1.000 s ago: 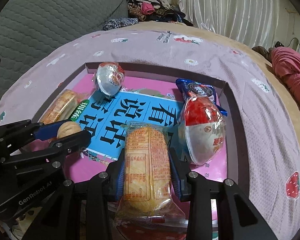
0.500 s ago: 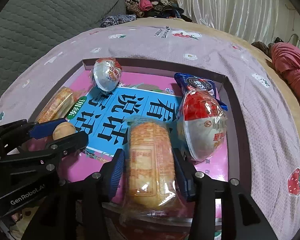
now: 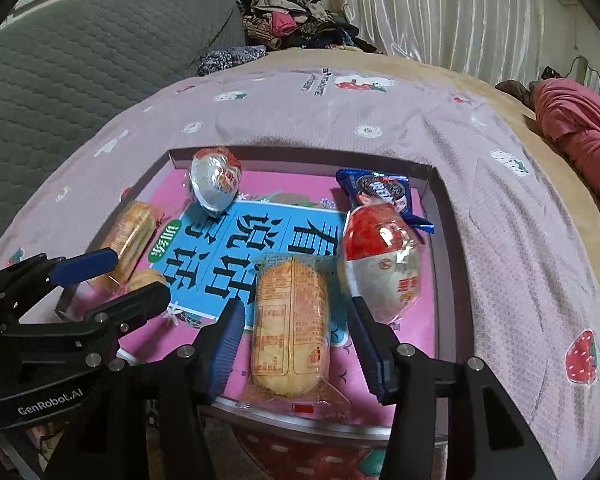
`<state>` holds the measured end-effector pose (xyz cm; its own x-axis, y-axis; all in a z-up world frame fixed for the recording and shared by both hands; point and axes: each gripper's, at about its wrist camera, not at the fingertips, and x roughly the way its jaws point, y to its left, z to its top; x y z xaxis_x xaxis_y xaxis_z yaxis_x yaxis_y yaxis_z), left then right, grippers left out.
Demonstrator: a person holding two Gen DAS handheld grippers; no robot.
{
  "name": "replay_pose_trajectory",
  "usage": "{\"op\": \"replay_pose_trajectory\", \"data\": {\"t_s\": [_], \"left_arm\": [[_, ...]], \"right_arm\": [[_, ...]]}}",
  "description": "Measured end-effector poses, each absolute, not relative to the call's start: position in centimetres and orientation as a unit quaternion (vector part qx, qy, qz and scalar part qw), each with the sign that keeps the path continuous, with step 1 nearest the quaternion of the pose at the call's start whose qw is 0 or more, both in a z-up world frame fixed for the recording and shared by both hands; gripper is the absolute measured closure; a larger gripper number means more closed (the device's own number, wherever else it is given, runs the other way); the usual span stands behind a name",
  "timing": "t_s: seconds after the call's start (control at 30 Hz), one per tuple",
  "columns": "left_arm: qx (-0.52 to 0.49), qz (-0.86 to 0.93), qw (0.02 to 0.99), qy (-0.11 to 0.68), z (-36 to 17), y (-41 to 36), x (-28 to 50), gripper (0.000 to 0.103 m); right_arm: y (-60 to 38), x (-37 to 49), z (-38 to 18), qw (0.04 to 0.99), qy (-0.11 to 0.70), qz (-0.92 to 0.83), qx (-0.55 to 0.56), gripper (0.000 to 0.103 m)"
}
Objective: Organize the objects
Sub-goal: 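Lower and open left tool releasing walnut while right tool releases cake, then withdraw both open tools from the tray toward the hair ties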
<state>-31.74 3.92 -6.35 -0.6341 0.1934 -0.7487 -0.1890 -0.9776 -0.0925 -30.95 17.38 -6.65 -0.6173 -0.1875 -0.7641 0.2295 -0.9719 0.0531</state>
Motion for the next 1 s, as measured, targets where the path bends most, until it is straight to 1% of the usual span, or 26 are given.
{"op": "replay_pose_trajectory", "data": {"t_s": [0.17, 0.3, 0.43, 0.5, 0.57, 0.67, 0.77, 0.9, 1.0], "left_arm": [[-0.402, 0.91, 0.101, 0.0, -5.1, 3.7, -31.0, 0.028], [-0.39, 0.915, 0.098, -0.001, -4.1, 3.4, -30.5, 0.023], [-0.383, 0.919, 0.095, -0.002, -3.4, 3.0, -30.0, 0.022], [-0.381, 0.92, 0.089, 0.0, -3.0, 2.9, -29.9, 0.021], [-0.378, 0.922, 0.085, 0.003, -2.7, 2.8, -29.6, 0.02], [-0.374, 0.923, 0.086, -0.001, -2.1, 2.7, -29.0, 0.017], [-0.368, 0.926, 0.084, -0.001, -1.4, 2.7, -28.1, 0.017], [-0.359, 0.93, 0.084, -0.008, 0.0, 2.6, -26.5, 0.016], [-0.349, 0.934, 0.078, -0.009, 1.2, 2.5, -25.0, 0.016]], "right_arm": [[17.8, -30.4, -5.4, 0.123, 0.008, -0.904, 0.409, 0.049], [17.8, -29.8, -4.2, 0.117, 0.011, -0.912, 0.393, 0.048], [17.7, -29.2, -3.2, 0.113, 0.013, -0.917, 0.381, 0.043], [17.8, -28.8, -2.6, 0.112, 0.01, -0.921, 0.373, 0.039], [17.9, -28.5, -2.0, 0.113, 0.006, -0.923, 0.367, 0.027], [17.8, -27.6, -0.5, 0.117, 0.004, -0.93, 0.349, 0.02], [17.8, -26.3, 0.7, 0.114, 0.003, -0.935, 0.335, 0.017], [18.0, -24.5, 2.2, 0.114, -0.002, -0.939, 0.324, 0.016], [18.3, -22.9, 3.2, 0.107, 0.0, -0.942, 0.317, 0.014]]}}
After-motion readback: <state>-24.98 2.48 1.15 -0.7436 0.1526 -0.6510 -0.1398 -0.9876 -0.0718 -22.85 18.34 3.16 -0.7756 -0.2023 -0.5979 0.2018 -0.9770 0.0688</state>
